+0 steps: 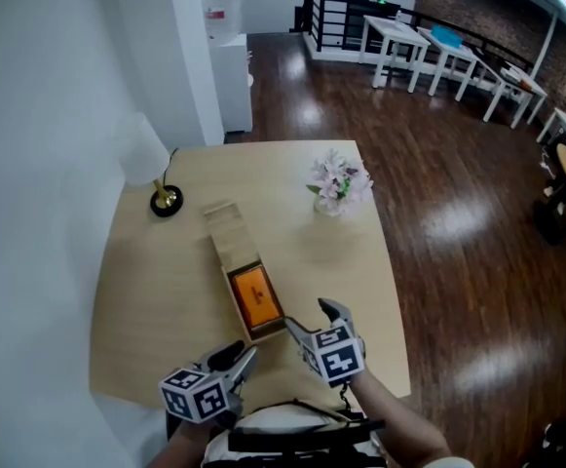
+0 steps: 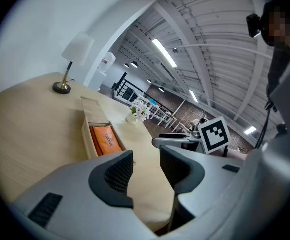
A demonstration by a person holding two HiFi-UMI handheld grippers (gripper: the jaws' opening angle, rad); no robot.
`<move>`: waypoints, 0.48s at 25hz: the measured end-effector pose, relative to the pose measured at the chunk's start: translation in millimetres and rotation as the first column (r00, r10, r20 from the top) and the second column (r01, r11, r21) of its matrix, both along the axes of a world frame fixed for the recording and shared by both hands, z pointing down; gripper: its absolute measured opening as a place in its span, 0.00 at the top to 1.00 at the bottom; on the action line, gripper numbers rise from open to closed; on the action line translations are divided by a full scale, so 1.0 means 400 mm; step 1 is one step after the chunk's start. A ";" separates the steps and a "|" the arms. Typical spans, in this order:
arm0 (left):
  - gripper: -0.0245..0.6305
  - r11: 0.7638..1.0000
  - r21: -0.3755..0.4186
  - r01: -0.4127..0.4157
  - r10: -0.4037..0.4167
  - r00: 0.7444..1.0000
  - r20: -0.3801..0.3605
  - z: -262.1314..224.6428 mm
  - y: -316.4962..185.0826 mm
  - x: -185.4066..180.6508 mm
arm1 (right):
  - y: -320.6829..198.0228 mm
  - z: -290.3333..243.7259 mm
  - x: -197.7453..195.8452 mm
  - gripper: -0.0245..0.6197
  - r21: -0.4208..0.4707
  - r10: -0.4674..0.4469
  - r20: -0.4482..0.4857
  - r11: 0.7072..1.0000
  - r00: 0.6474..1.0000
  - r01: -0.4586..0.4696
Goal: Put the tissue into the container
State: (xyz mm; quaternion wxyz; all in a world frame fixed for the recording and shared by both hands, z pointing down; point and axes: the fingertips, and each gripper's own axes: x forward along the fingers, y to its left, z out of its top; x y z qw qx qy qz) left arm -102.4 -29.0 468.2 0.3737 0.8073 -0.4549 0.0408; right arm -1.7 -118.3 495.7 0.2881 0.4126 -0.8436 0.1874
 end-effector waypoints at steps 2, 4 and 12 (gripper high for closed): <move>0.70 1.000 0.001 -0.011 0.011 1.000 0.003 -0.005 0.006 0.016 | 0.006 -0.007 0.019 0.43 -0.001 0.006 0.004 1.000 1.000 -0.006; 0.70 1.000 0.005 -0.021 0.021 1.000 0.008 -0.011 0.013 0.028 | 0.014 -0.015 0.035 0.43 -0.001 0.012 0.008 1.000 1.000 -0.012; 0.70 0.998 0.032 -0.060 0.059 0.998 0.014 -0.043 0.013 0.072 | 0.033 -0.046 0.098 0.43 0.012 0.034 0.032 0.999 0.999 -0.035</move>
